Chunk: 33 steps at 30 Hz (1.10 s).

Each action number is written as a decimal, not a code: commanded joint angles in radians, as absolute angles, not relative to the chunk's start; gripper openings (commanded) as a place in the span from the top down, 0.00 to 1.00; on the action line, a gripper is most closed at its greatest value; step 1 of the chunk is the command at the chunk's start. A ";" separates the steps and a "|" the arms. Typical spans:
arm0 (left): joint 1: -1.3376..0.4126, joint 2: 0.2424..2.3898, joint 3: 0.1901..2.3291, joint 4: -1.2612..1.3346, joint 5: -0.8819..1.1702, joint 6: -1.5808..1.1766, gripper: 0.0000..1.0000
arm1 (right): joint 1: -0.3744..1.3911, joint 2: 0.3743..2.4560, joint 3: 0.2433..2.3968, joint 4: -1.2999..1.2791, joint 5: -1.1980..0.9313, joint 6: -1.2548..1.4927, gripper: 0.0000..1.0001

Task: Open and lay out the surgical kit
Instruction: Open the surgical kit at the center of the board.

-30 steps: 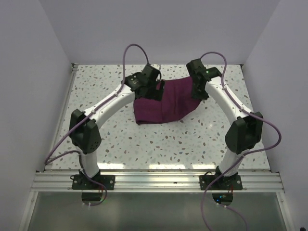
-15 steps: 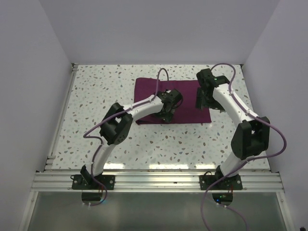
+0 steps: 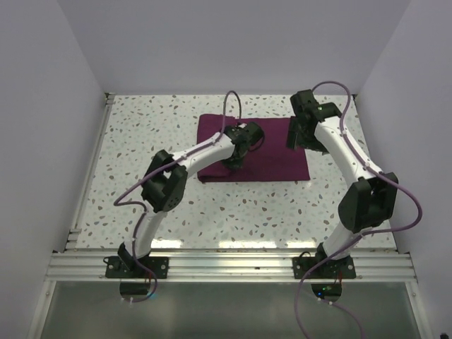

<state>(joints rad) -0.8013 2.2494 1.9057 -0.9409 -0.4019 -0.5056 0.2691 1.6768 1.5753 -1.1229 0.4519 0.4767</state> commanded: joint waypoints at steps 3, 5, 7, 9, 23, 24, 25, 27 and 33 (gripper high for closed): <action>-0.659 1.905 1.900 -1.009 -0.495 -0.551 1.00 | 0.241 1.741 1.756 -1.111 0.355 0.466 0.05; -0.608 1.801 1.818 -0.994 -0.515 -0.561 1.00 | 0.230 1.784 1.825 -1.092 0.298 0.475 0.05; -0.540 1.650 1.666 -0.953 -0.529 -0.558 0.94 | 0.219 1.827 1.879 -1.091 0.273 0.479 0.05; -0.506 1.523 1.503 -0.898 -0.560 -0.535 0.58 | 0.218 1.902 1.963 -1.097 0.259 0.485 0.05; -0.485 1.183 1.114 -0.940 -0.466 -0.615 0.00 | 0.084 2.321 2.374 -1.035 0.147 0.537 0.12; -0.486 1.149 1.098 -0.942 -0.462 -0.617 0.00 | 0.071 2.339 2.394 -1.035 0.143 0.540 0.14; -0.486 1.135 1.092 -0.951 -0.454 -0.626 0.00 | 0.069 2.368 2.417 -1.026 0.135 0.540 0.16; -0.486 1.105 1.072 -0.962 -0.453 -0.641 0.00 | 0.061 2.393 2.434 -0.994 0.130 0.532 0.21; -0.486 1.066 1.043 -0.988 -0.433 -0.699 0.02 | 0.060 2.496 2.494 -0.947 0.176 0.529 0.25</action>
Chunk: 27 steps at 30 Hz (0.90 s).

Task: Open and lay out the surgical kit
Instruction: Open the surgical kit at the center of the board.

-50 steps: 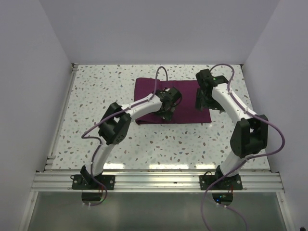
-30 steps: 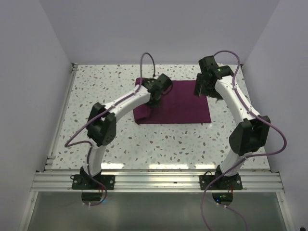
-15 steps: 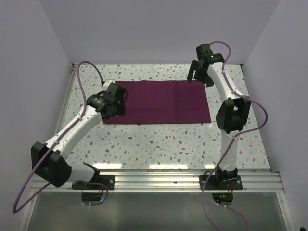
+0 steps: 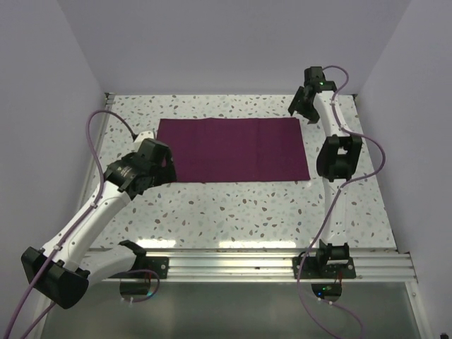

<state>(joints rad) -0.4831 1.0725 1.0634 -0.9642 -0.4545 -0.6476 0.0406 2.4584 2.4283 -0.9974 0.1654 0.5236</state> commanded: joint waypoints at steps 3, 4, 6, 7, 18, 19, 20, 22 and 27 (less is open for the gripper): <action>-0.485 1.057 1.043 -1.002 -0.431 -0.706 0.03 | 0.058 2.540 2.522 -0.919 0.184 0.529 0.27; -0.486 1.055 1.045 -1.006 -0.433 -0.707 0.03 | 0.058 2.549 2.526 -0.902 0.183 0.529 0.28; -0.486 1.057 1.049 -1.014 -0.433 -0.707 0.03 | 0.058 2.574 2.530 -0.887 0.195 0.529 0.31; -0.486 1.058 1.049 -1.014 -0.428 -0.709 0.03 | 0.058 2.583 2.533 -0.885 0.204 0.531 0.32; -0.486 1.098 1.054 -1.026 -0.426 -0.700 0.03 | 0.058 2.671 2.542 -0.864 0.276 0.549 0.42; -0.486 1.100 1.052 -1.028 -0.428 -0.698 0.03 | 0.058 2.677 2.542 -0.864 0.276 0.549 0.45; -0.486 1.098 1.052 -1.029 -0.428 -0.698 0.03 | 0.058 2.687 2.542 -0.862 0.273 0.551 0.47; -0.486 1.100 1.049 -1.028 -0.430 -0.693 0.03 | 0.060 2.698 2.546 -0.861 0.268 0.552 0.59; -0.486 1.117 1.046 -1.025 -0.426 -0.689 0.04 | 0.057 2.704 2.539 -0.861 0.268 0.549 0.84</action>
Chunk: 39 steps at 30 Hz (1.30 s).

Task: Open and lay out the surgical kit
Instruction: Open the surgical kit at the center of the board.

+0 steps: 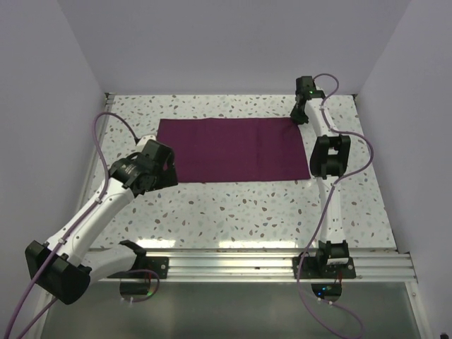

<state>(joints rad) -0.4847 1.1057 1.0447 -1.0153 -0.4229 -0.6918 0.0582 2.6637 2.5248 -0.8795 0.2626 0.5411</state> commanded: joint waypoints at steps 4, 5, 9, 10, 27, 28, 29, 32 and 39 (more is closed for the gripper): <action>-0.486 1.123 1.048 -1.016 -0.425 -0.684 0.03 | 0.052 2.683 2.517 -0.861 0.272 0.534 1.00; -0.486 1.124 1.048 -1.012 -0.425 -0.684 0.03 | 0.051 2.677 2.511 -0.864 0.273 0.531 1.00; -0.486 1.124 1.052 -1.008 -0.426 -0.683 0.03 | 0.051 2.607 2.441 -0.876 0.287 0.517 1.00; -0.486 1.124 1.057 -1.006 -0.426 -0.683 0.03 | 0.051 2.591 2.422 -0.874 0.297 0.517 1.00; -0.486 1.085 1.065 -0.973 -0.394 -0.673 0.03 | 0.057 2.346 2.278 -0.937 0.311 0.486 0.85; -0.486 1.077 1.065 -0.970 -0.393 -0.672 0.03 | 0.060 2.342 2.273 -0.940 0.307 0.485 0.85; -0.486 1.075 1.063 -0.966 -0.391 -0.670 0.03 | 0.061 2.339 2.266 -0.949 0.305 0.485 0.85; -0.486 1.072 1.069 -0.960 -0.387 -0.663 0.03 | 0.071 2.322 2.243 -0.959 0.299 0.480 0.83; -0.486 1.077 1.097 -0.954 -0.374 -0.641 0.03 | 0.083 2.289 2.189 -0.957 0.247 0.482 1.00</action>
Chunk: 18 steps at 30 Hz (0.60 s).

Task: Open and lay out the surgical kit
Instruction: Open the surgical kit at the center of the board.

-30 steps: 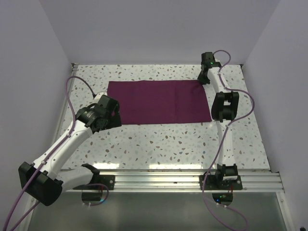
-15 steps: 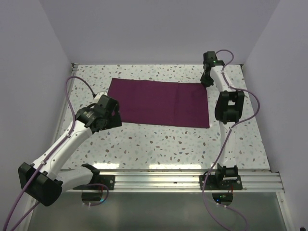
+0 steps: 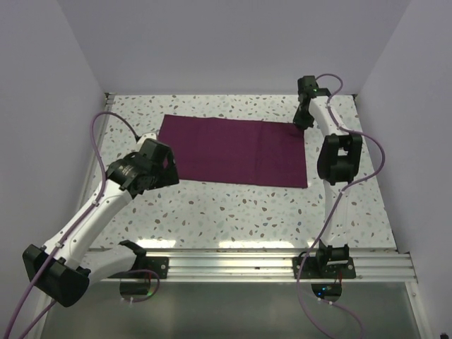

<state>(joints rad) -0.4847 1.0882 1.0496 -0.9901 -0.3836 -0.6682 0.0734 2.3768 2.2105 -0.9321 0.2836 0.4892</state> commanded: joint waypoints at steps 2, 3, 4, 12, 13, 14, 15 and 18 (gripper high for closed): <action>-0.488 1.083 1.112 -0.948 -0.374 -0.632 0.03 | 0.103 2.251 2.148 -0.934 0.210 0.476 1.00; -0.486 1.092 1.129 -0.943 -0.374 -0.627 0.03 | 0.121 2.238 2.131 -0.925 0.201 0.468 1.00; -0.486 1.100 1.141 -0.942 -0.374 -0.621 0.03 | 0.130 2.205 2.114 -0.917 0.193 0.456 1.00; -0.486 1.247 1.336 -0.885 -0.387 -0.535 0.01 | 0.244 1.939 1.829 -0.871 0.114 0.453 1.00; -0.486 1.267 1.357 -0.882 -0.388 -0.526 0.01 | 0.258 1.910 1.794 -0.871 0.101 0.454 1.00; -0.485 1.287 1.382 -0.877 -0.388 -0.512 0.00 | 0.268 1.841 1.723 -0.877 0.089 0.454 1.00; -0.483 1.326 1.431 -0.874 -0.396 -0.505 0.00 | 0.294 1.809 1.688 -0.885 0.072 0.459 1.00; -0.485 1.403 1.538 -0.868 -0.431 -0.473 0.00 | 0.345 1.636 1.518 -0.933 0.026 0.469 1.00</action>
